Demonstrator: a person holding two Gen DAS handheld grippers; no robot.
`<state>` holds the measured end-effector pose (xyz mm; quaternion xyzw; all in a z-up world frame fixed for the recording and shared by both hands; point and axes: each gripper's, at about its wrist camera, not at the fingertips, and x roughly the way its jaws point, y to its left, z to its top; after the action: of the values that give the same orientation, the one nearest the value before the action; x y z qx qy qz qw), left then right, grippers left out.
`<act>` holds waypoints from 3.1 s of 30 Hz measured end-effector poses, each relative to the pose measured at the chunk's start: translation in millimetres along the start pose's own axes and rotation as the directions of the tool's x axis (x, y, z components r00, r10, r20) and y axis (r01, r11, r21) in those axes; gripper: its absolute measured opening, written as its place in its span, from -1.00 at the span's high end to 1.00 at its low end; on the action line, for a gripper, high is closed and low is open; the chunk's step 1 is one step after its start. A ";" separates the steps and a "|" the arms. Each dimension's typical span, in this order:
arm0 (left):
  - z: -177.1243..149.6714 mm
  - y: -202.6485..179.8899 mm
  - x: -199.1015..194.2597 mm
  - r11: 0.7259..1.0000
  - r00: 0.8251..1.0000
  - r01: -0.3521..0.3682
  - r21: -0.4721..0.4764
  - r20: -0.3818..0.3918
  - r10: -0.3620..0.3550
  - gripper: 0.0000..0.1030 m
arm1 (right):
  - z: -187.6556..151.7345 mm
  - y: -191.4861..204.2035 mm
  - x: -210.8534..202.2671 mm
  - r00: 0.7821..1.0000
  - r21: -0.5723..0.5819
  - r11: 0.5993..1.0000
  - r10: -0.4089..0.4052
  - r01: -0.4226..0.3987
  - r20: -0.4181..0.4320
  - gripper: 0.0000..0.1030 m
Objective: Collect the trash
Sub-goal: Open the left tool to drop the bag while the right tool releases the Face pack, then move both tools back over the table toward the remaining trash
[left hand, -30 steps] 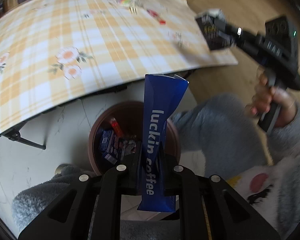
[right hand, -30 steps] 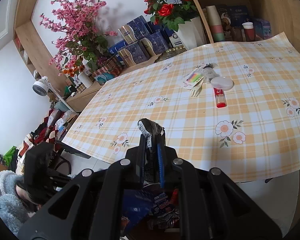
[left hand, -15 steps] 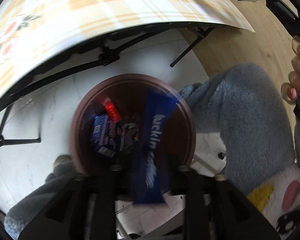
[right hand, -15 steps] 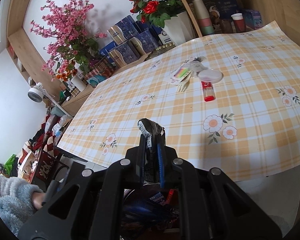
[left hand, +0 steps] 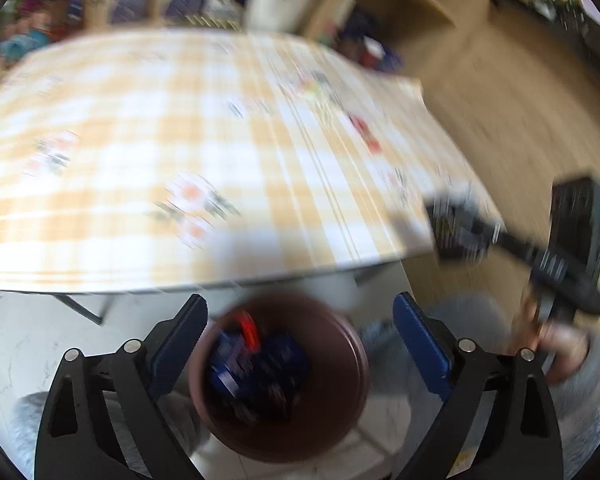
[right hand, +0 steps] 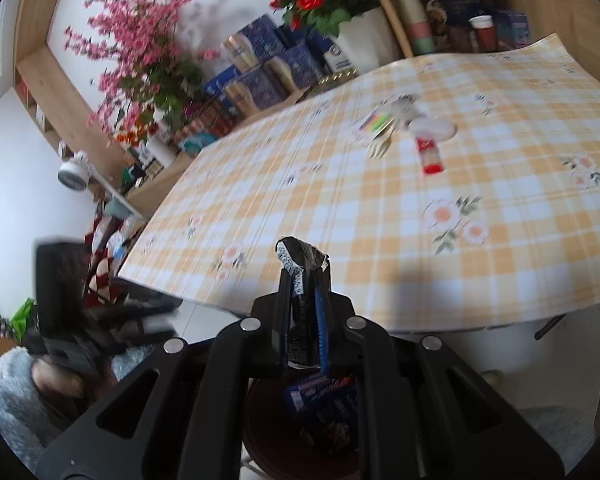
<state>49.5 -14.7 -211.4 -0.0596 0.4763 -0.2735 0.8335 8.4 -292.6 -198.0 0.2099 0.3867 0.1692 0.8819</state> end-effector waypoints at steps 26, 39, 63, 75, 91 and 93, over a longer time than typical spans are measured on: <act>-47.9 43.6 -86.6 0.952 0.952 -0.194 -0.235 0.188 0.240 -0.89 | -73.8 49.4 71.9 0.937 -0.072 0.997 -0.062 0.040 -0.345 0.70; -47.1 21.8 -86.8 0.932 0.917 -0.303 -0.198 0.207 0.342 -0.89 | -82.3 44.0 72.9 0.924 -0.058 0.996 -0.082 0.065 -0.373 0.21; -42.4 26.2 -84.4 0.913 0.898 -0.355 -0.201 0.197 0.393 -0.89 | -33.2 19.6 34.5 0.965 -0.064 0.981 -0.193 0.184 -0.177 -0.89; -9.7 15.9 -69.1 0.947 0.922 -0.310 -0.083 0.219 0.320 -0.89 | -8.0 -0.5 24.1 0.961 -0.100 0.966 -0.250 0.239 -0.119 -0.89; 114.8 5.4 11.7 0.971 0.962 -0.225 0.083 0.180 0.207 -0.88 | 56.7 -53.7 48.1 0.941 -0.120 0.947 -0.312 0.298 -0.128 -0.89; 142.0 -5.2 34.2 0.967 0.964 -0.212 0.142 0.191 0.183 -0.79 | 66.9 -64.2 51.2 0.944 -0.101 0.949 -0.308 0.298 -0.114 -0.89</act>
<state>178.3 -59.6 -159.0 0.0319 0.3803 -0.2202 0.8977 100.5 -339.9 -220.5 0.1002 0.4630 0.0605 0.8786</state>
